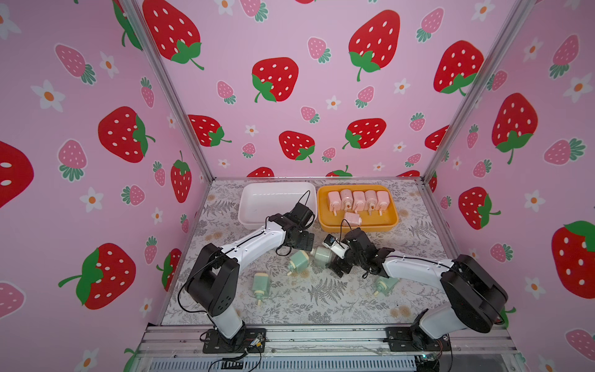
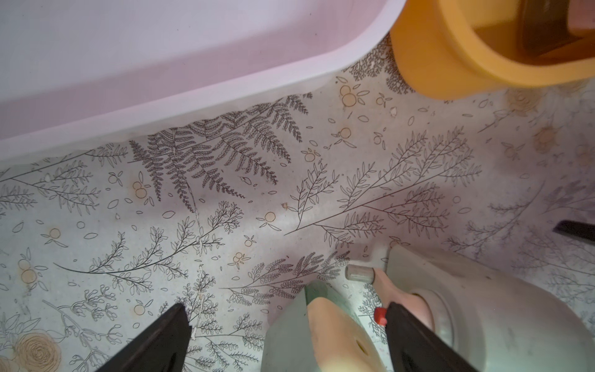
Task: Place the pencil sharpeners by color into the storage box
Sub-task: Pick up the pencil sharpener from the center of the board.
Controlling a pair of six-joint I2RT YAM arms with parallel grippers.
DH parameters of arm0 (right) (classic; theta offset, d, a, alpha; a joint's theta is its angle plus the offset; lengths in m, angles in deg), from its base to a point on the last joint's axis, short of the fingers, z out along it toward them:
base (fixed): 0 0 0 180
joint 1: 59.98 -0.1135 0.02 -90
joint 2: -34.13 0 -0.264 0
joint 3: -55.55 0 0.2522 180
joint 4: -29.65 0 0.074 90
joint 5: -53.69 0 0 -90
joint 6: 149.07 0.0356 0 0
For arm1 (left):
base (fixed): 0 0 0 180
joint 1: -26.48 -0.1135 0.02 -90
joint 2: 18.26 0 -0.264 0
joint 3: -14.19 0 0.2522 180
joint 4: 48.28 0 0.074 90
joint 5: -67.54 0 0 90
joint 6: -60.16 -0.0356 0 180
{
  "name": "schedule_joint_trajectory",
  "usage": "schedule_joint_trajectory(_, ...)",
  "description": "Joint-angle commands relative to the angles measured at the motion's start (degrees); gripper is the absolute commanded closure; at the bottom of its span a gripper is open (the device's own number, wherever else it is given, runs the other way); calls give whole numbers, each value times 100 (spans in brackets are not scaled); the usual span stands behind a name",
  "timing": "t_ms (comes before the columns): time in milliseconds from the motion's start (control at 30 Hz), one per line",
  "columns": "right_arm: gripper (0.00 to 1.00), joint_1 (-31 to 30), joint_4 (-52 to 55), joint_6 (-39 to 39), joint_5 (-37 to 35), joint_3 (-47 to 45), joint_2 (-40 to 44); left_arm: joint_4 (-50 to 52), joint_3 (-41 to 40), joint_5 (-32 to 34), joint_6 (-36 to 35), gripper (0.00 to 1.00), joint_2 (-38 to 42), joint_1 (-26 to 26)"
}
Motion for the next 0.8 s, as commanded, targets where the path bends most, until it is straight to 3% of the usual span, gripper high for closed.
schedule_joint_trajectory(0,3,47,-1,-2,-115,218,-13,147,315,111,-146,1,-151,0)
schedule_joint_trajectory(200,4,74,49,167,-282,236,51,165,427,357,-222,0,-247,-8)
schedule_joint_trajectory(767,4,106,442,271,-2081,425,299,252,564,134,-611,0,-257,219)
